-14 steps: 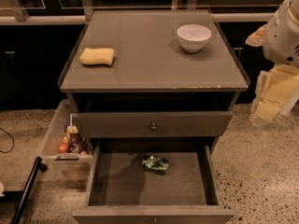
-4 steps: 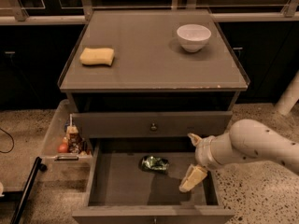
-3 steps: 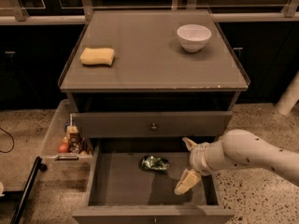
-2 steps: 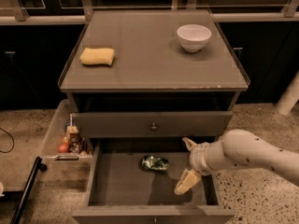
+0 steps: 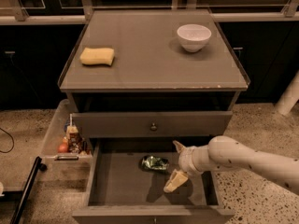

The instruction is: Pick green can from middle drawer and place on counter

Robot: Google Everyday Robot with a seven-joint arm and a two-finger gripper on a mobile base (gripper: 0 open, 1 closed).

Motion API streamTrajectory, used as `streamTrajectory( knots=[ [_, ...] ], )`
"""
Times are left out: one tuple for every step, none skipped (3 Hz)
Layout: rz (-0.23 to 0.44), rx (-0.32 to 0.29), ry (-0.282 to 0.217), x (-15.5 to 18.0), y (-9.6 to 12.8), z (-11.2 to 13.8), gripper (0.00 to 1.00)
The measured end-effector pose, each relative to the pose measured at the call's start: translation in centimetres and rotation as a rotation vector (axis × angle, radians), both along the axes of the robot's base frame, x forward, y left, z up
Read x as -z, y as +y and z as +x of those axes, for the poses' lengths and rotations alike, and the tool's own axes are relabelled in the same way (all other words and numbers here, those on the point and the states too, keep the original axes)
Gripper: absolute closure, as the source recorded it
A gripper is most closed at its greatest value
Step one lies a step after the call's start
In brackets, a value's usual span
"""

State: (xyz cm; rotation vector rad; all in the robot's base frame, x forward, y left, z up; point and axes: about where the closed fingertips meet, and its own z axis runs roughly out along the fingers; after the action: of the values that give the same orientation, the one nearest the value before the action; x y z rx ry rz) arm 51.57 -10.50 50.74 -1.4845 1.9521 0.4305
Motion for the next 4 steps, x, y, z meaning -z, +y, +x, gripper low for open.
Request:
streamTrajectory(
  knots=[
    [0.04,0.0,-0.002,3.3,1.0,1.7,0.0],
    [0.079,-0.005,0.006,5.9,2.1,2.9,0.0],
    [0.124,-0.013,-0.001,7.5,2.6,3.8,0.0],
    [0.163,-0.043,-0.021,8.8,3.3,4.9,0.0]
  ],
)
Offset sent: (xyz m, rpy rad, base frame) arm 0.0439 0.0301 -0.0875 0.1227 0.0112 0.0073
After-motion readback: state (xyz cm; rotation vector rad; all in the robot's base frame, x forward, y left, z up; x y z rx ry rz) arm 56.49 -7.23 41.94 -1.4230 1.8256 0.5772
